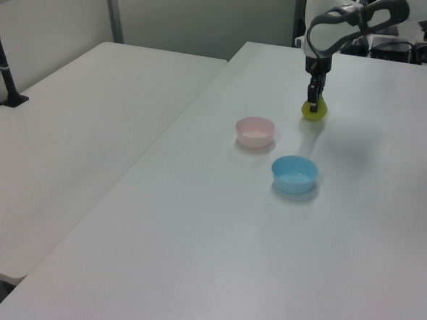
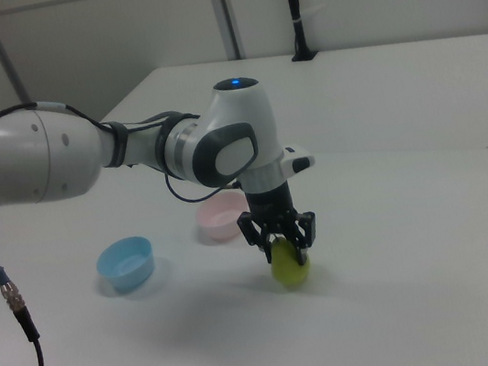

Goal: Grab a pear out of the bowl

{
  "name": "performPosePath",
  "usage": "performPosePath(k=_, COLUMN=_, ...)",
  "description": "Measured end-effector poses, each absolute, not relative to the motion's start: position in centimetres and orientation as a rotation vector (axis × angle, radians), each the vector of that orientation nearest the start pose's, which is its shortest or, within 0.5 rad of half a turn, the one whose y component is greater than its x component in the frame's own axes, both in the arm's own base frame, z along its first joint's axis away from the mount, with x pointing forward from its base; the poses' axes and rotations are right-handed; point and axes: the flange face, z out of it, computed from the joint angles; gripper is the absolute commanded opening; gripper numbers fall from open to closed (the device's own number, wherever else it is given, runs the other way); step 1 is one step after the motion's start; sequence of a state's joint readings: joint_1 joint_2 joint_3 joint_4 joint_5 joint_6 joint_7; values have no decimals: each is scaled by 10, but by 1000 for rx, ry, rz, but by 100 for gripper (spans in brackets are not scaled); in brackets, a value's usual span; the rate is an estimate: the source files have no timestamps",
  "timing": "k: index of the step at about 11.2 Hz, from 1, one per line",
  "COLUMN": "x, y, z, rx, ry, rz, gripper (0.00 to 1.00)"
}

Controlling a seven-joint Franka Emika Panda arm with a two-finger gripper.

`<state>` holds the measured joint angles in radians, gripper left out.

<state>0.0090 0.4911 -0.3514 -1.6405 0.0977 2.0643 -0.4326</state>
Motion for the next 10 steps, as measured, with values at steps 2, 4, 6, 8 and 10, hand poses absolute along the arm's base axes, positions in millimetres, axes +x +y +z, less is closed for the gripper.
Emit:
performPosePath(k=2, x=643, y=-194, z=343, rx=-3198, ry=-126, rz=99, gripper=100)
performPosePath(k=4, x=644, y=-194, z=350, rx=-3199, ry=-127, rz=80, gripper=100)
performPosePath(k=6, x=638, y=-189, z=392, rx=-3182, ry=-92, rz=56, gripper=100)
performPosePath(k=8, x=620, y=-174, z=470, rx=-3145, ry=-16, rz=17, gripper=100)
performPosePath(k=10, x=590, y=-137, z=542, rx=-3113, ry=-9, rz=17, gripper=100)
